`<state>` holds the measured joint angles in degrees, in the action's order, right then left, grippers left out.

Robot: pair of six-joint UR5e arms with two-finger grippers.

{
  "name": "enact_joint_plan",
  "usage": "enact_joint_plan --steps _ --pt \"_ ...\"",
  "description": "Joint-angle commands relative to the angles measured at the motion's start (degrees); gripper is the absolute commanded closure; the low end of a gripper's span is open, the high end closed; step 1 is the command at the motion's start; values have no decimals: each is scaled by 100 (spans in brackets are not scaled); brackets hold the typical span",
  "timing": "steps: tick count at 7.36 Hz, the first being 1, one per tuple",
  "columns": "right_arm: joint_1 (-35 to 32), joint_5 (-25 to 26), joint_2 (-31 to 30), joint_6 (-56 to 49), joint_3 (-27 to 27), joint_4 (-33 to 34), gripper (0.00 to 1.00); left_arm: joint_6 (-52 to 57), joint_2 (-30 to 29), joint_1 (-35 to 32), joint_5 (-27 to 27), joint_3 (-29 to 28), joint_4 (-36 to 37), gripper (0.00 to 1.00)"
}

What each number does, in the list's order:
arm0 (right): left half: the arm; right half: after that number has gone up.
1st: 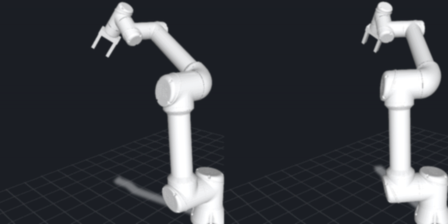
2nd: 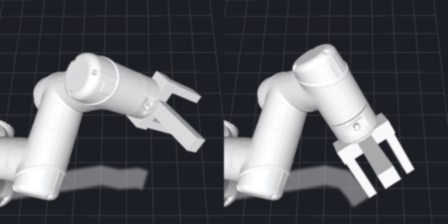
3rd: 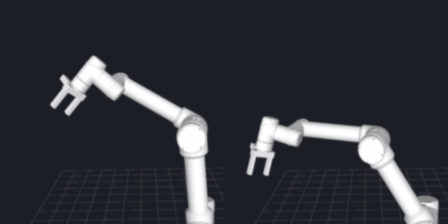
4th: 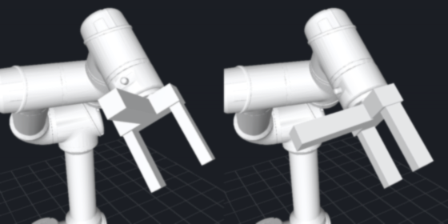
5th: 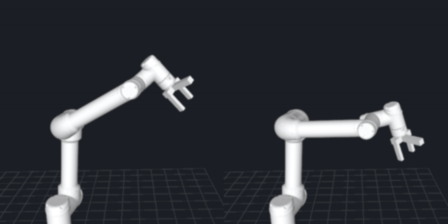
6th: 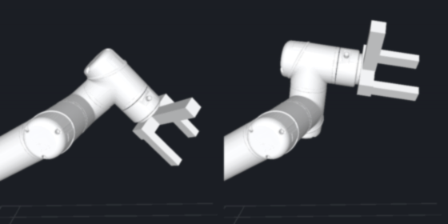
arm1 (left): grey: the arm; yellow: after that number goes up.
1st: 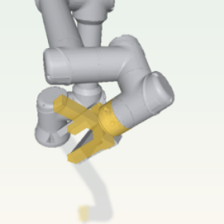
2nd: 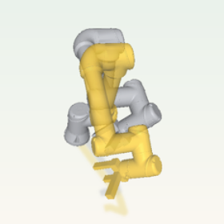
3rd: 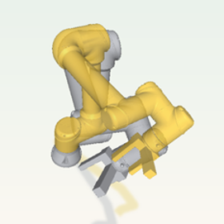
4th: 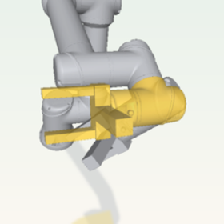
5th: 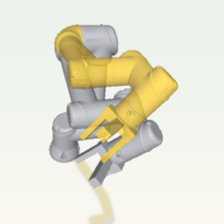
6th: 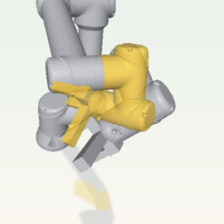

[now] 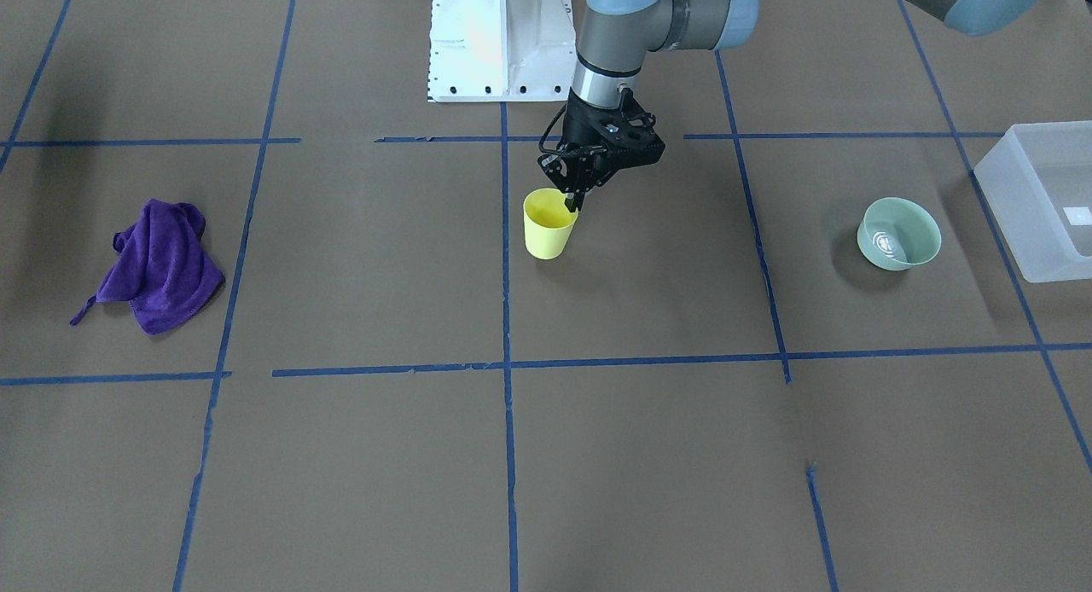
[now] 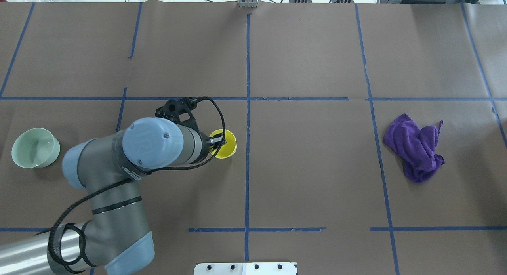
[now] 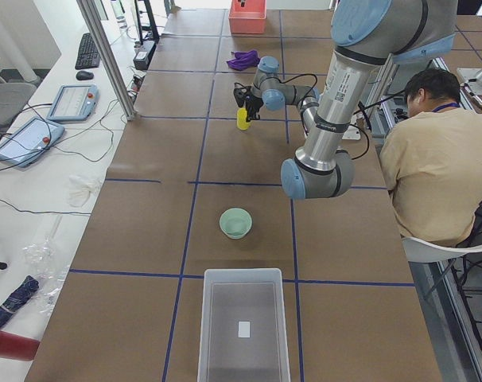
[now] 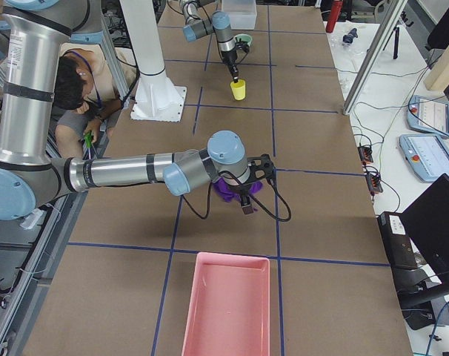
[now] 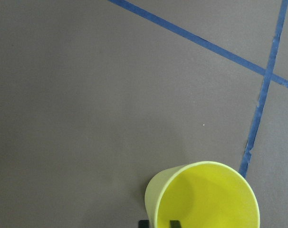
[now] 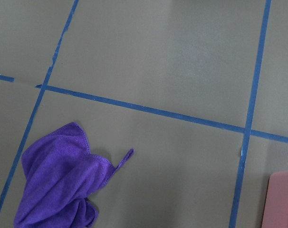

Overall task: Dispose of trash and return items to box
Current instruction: 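Reach the left gripper over the yellow cup and grasp it, then lift the yellow cup with the left gripper and drop it into the clear box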

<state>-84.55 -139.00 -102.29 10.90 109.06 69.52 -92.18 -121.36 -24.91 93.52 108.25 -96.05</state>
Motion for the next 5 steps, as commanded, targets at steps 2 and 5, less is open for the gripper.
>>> enact_joint_plan --steps 2,5 --pt "0 22 -2 -9 1 -9 0 2047 94 -1546 893 932 832 100" --pt "0 31 33 -1 36 -374 0 4193 1225 -3051 1904 1522 816 100"
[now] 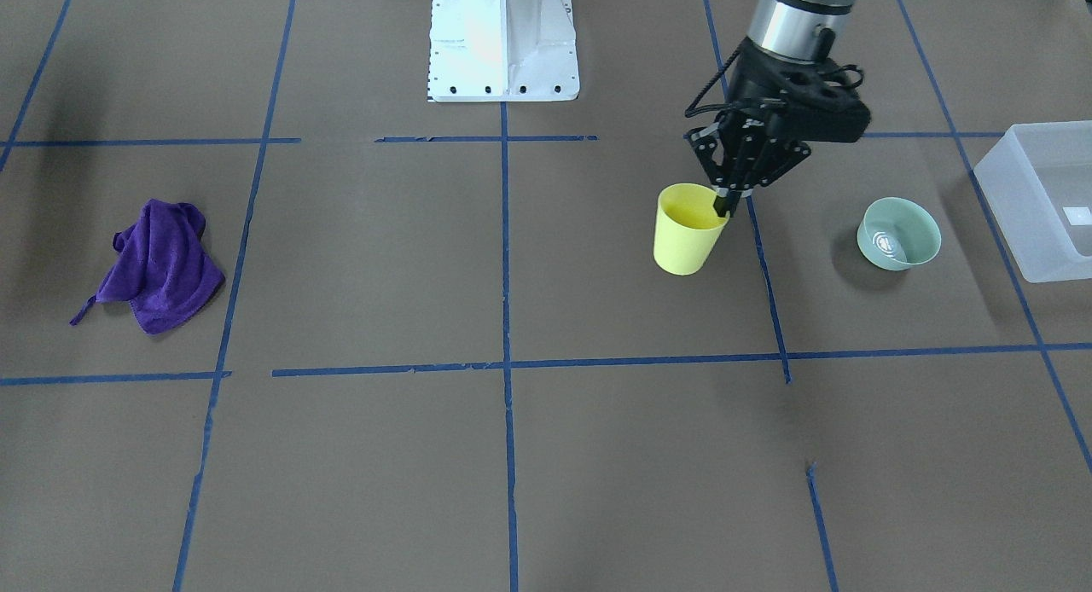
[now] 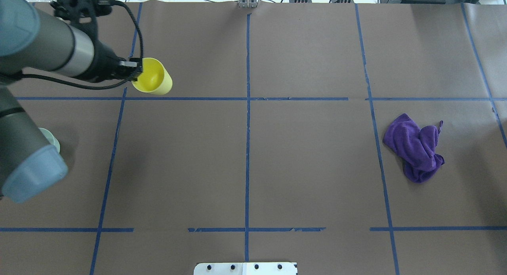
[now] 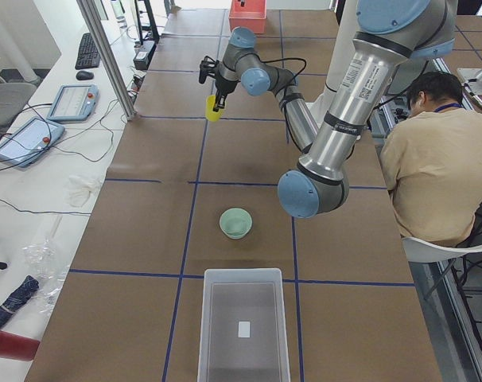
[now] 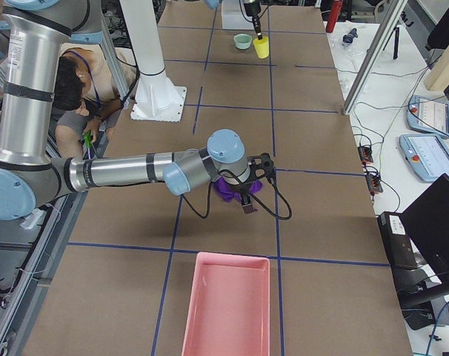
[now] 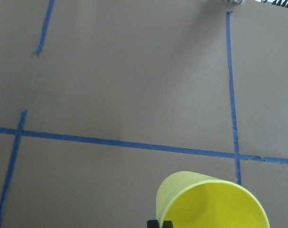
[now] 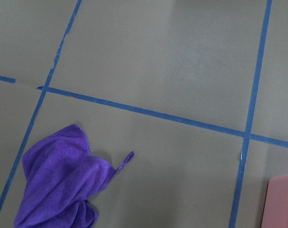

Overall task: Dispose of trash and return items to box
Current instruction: 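Lift the yellow cup with the left gripper and drop it into the clear box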

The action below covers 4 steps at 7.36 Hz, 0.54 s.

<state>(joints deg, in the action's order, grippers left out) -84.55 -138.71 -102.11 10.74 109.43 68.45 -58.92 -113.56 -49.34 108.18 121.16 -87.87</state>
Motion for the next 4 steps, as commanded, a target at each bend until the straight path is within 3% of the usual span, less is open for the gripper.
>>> enact_joint_plan --steps 1,2,4 --pt "9 11 51 7 8 -410 0 1735 875 -1090 685 381 -19 100" --pt "17 54 382 7 -1 -438 0 2840 1332 -1722 974 382 -54 100" --pt "35 28 403 16 17 -447 0 5388 2413 -2942 1317 34 -342 100"
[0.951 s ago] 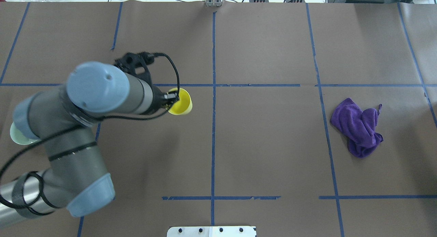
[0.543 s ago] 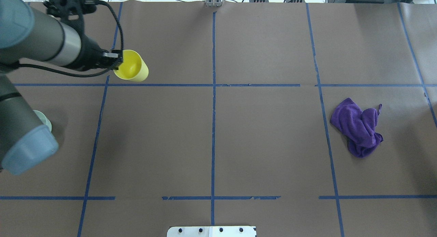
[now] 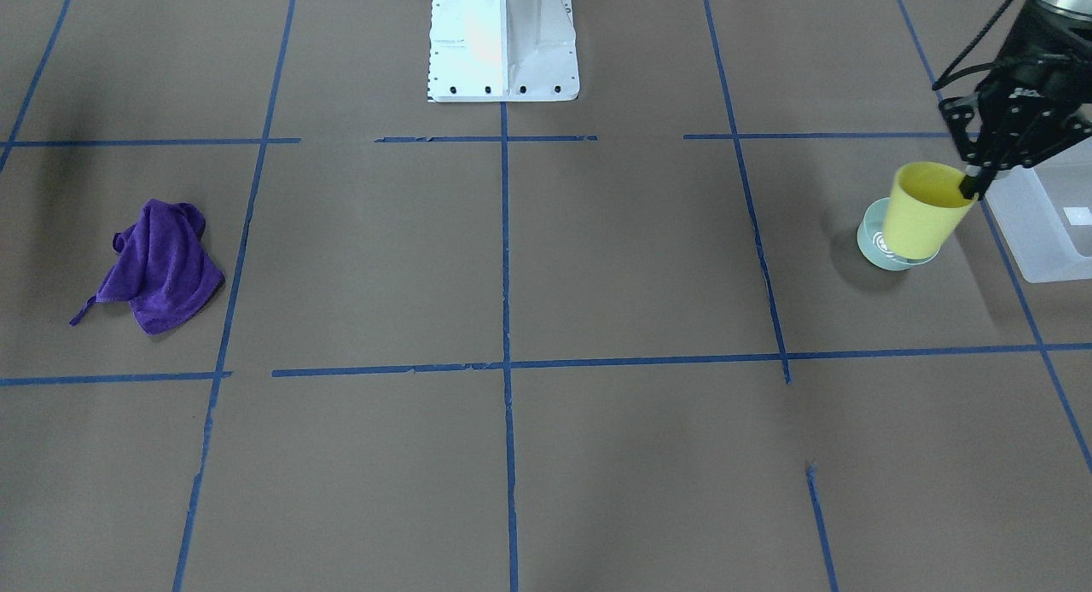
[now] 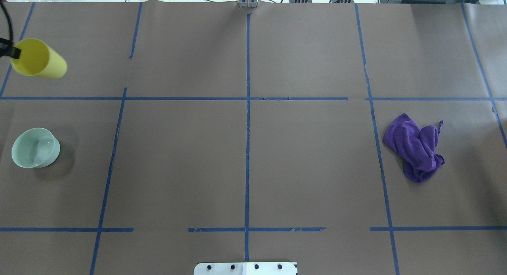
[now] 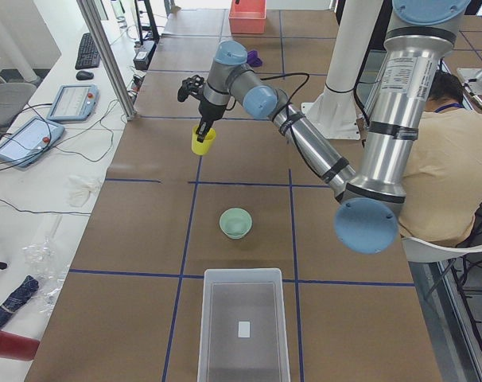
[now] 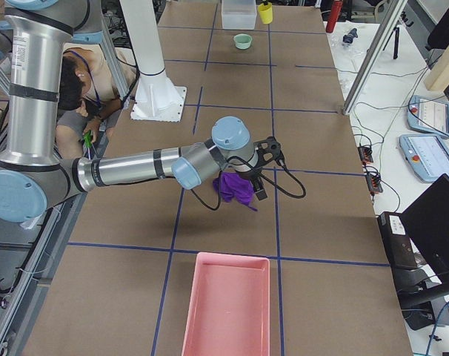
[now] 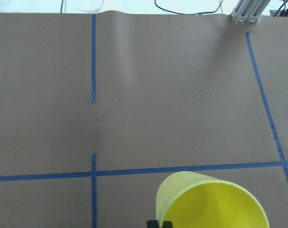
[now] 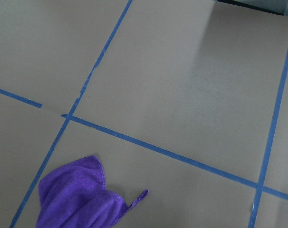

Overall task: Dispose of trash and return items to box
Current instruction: 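Lift the yellow cup with the left gripper and drop it into the clear box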

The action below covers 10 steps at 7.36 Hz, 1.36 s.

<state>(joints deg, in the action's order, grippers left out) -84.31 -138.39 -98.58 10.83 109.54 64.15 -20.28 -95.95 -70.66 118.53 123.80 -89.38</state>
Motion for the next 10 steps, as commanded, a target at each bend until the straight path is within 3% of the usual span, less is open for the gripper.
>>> enact_joint_plan --steps 1,2,3,4,6,8,10 --pt "11 -3 49 7 -3 -17 0 2875 1039 -1688 598 -947 -733 100" --pt "11 5 49 -2 -21 -17 0 3907 1243 -2280 914 -1676 -1139 100" --pt "11 -3 49 -2 -21 -17 0 4535 1497 -2660 952 -2058 -1343 100" --pt "20 -3 49 -2 -21 -17 0 4637 1813 -2742 953 -2088 -1554 100" --pt "37 -3 40 -2 -30 -17 0 4228 2245 -2751 953 -2210 -2308 100" --pt "37 5 14 -2 -30 -17 0 3470 2536 -2690 961 -3224 -4157 100" --pt "55 5 14 -2 -30 -17 0 3460 2633 -2472 1275 -3441 -4439 100"
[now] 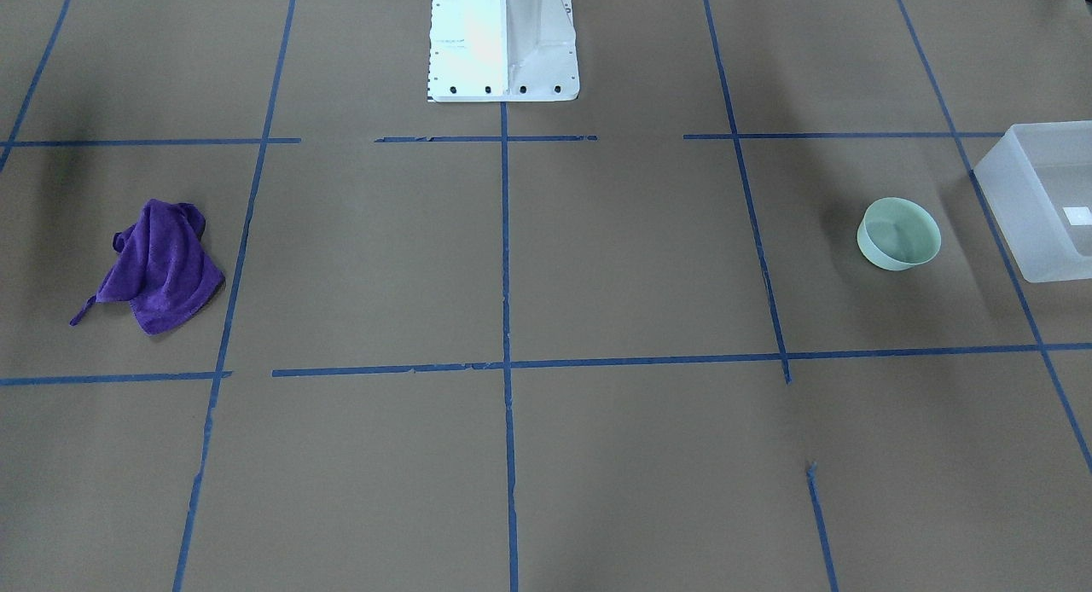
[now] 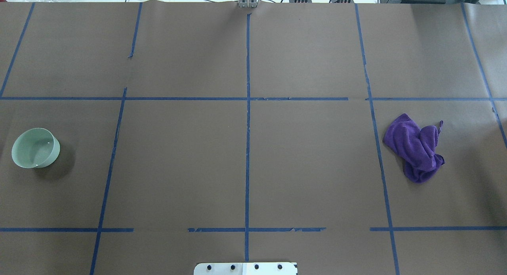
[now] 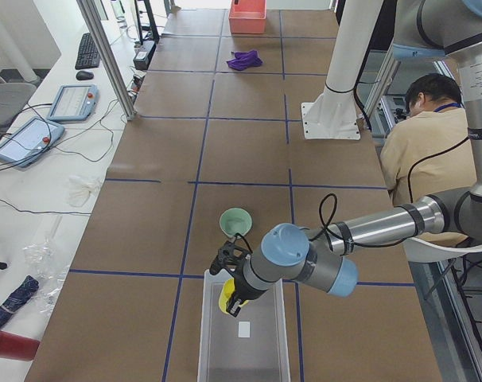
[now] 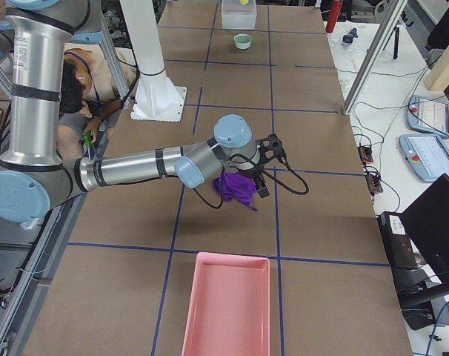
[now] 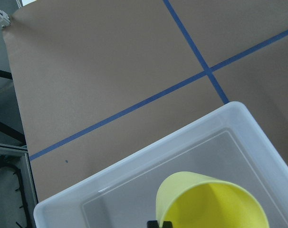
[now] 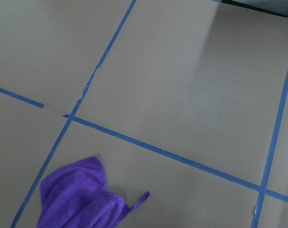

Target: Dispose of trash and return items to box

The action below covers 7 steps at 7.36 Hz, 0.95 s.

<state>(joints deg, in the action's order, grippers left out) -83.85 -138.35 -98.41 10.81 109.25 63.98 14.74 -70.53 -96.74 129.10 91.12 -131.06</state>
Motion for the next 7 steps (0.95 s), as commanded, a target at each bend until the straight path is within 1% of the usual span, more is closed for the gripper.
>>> enact_joint_plan --steps 1,2,3,4,5,7 --pt "9 1 -3 0 0 0 0 -41 118 382 448 -173 -279 100" --pt "26 10 -3 0 0 0 0 -41 118 758 580 -173 -279 100" --pt "35 10 -3 0 -44 0 0 -32 118 945 582 -191 -279 100" --pt "52 19 -3 0 -79 -9 0 11 118 1051 582 -313 -279 100" --pt "70 19 -3 0 -123 -52 0 29 118 1130 582 -331 -323 100" --pt "131 19 14 0 -132 -44 0 29 118 1499 582 -332 -463 99"
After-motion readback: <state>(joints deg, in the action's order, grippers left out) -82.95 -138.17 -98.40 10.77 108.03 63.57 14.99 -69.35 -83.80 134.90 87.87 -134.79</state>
